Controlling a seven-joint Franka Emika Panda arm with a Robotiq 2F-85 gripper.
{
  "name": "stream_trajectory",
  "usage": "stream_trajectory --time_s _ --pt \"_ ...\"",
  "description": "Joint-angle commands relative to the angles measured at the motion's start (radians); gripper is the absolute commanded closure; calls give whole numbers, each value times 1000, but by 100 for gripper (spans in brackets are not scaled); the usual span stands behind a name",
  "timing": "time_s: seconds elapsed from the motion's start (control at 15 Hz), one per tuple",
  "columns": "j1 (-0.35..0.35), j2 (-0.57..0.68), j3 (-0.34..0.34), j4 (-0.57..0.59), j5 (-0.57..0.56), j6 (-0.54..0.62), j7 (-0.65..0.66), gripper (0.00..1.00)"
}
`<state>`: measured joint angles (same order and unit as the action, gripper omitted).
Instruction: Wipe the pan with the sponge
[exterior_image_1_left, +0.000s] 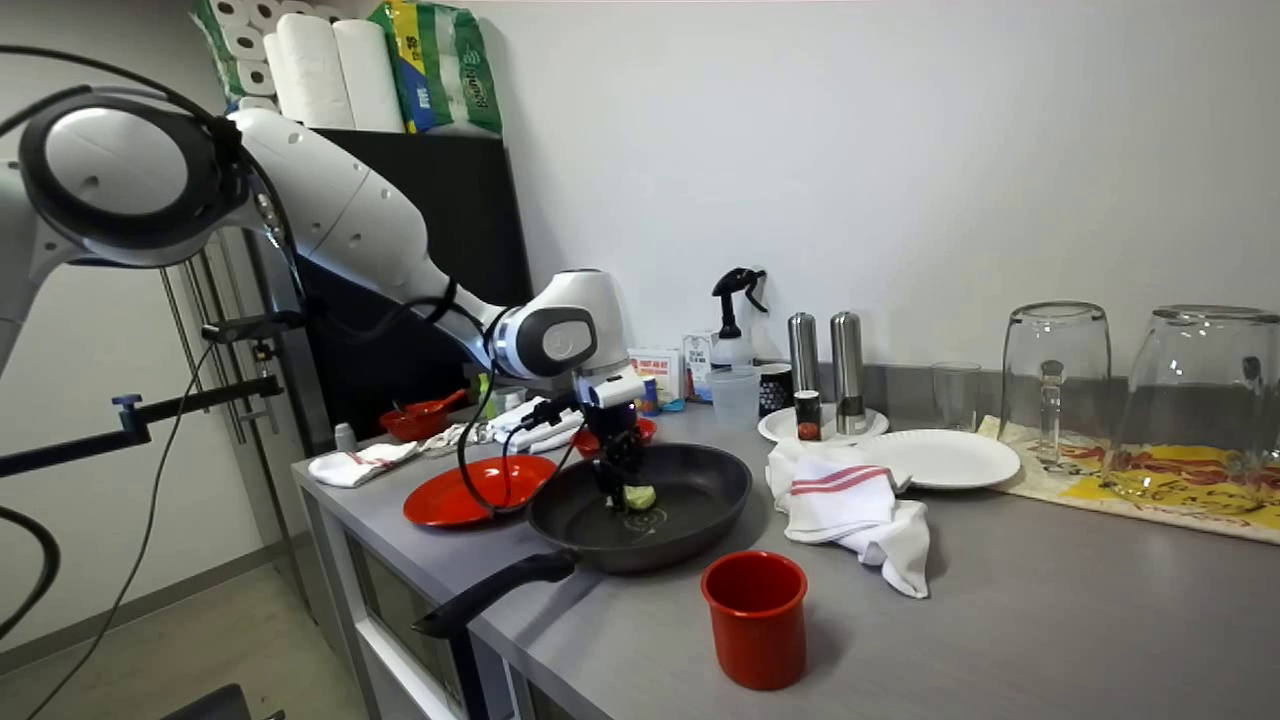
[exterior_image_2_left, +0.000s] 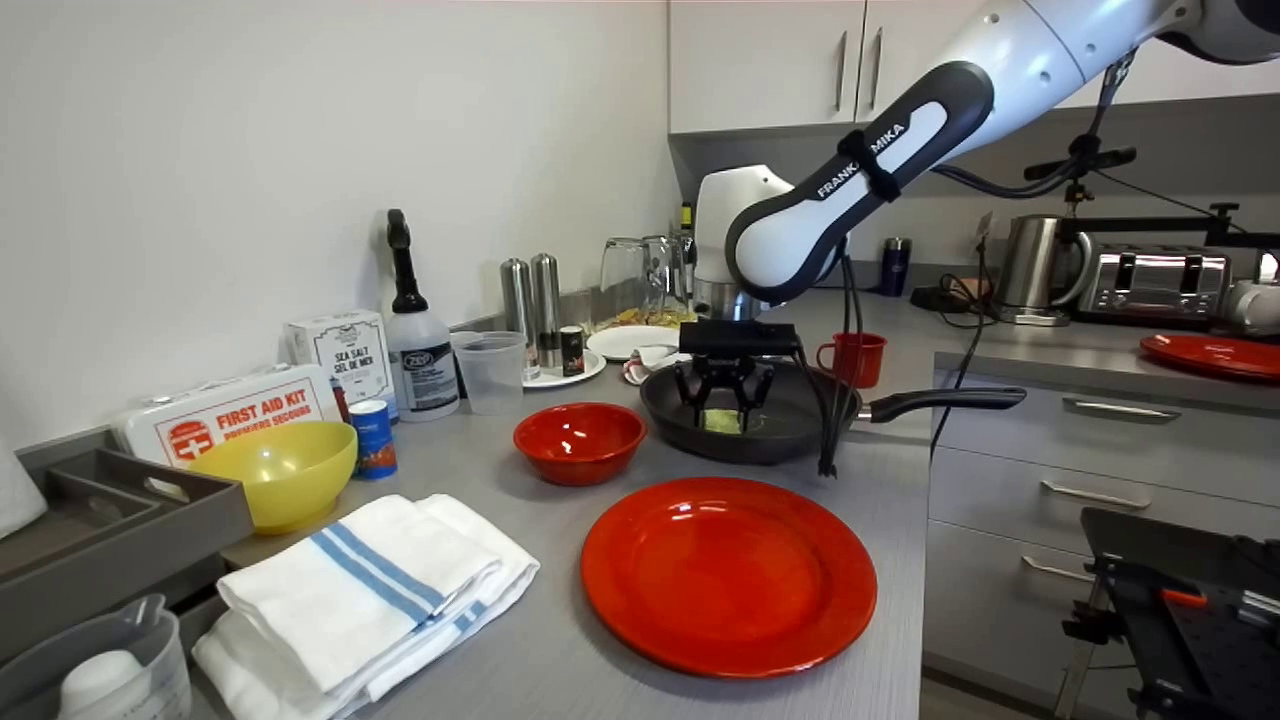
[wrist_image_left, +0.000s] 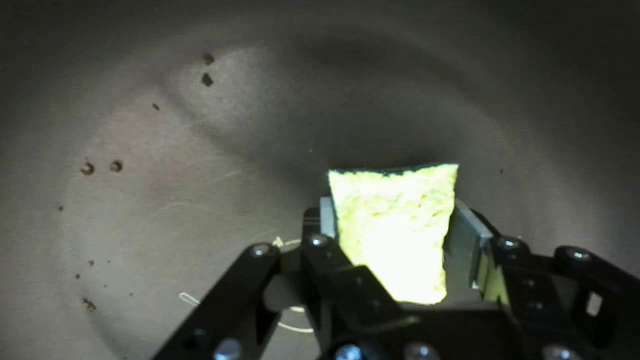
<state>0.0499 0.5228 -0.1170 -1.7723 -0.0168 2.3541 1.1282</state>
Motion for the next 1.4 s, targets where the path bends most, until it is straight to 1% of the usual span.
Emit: stream_trajectory --time_s 0.0,0.4,0.67,1.33 --pt "27 52 10 40 -20 2 -52 72" --pt "44 64 -1 50 -42 -1 -82 72" --pt "28 60 -18 33 -36 -4 -75 72" --pt "-23 9 -93 -39 -36 1 -36 72"
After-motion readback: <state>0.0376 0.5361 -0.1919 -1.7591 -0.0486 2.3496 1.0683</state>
